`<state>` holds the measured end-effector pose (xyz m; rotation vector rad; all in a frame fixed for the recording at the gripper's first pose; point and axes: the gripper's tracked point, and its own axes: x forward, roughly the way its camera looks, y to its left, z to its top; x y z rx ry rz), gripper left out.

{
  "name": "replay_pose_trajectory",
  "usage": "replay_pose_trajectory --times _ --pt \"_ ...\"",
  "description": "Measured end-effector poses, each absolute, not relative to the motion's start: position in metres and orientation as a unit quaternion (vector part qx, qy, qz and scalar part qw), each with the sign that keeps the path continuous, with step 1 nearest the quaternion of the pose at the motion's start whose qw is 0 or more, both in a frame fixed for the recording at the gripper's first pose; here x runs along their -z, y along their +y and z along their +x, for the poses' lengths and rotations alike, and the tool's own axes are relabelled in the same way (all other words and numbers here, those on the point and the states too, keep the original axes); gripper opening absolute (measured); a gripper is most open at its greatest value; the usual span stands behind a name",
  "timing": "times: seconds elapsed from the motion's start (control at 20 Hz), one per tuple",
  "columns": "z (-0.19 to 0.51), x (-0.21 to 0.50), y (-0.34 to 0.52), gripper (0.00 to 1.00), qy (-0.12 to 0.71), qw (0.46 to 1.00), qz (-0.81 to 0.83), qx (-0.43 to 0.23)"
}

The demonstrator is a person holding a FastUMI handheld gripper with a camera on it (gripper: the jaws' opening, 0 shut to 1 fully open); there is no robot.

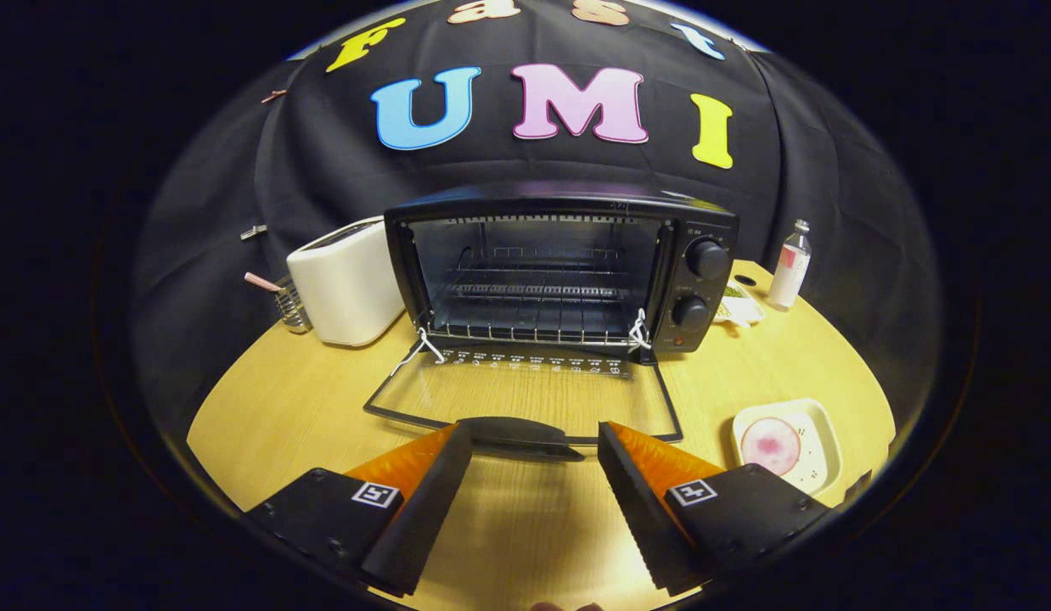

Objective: Open the toaster oven, put the food inside, and close the toaster oven door.

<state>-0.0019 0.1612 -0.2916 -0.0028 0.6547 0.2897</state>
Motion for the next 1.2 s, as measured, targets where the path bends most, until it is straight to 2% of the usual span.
replay_pose_trajectory --times 0.25,0.55,0.85,1.2 --pt "-0.009 0.247 0.094 0.99 0.32 0.933 0.001 -0.166" --pt "0.013 0.219 -0.018 0.99 0.317 0.938 -0.006 -0.141" --pt "0.027 0.25 -0.122 0.99 0.366 0.929 0.008 -0.059" --pt "0.021 0.325 -0.151 1.0 0.452 0.887 0.038 -0.081"
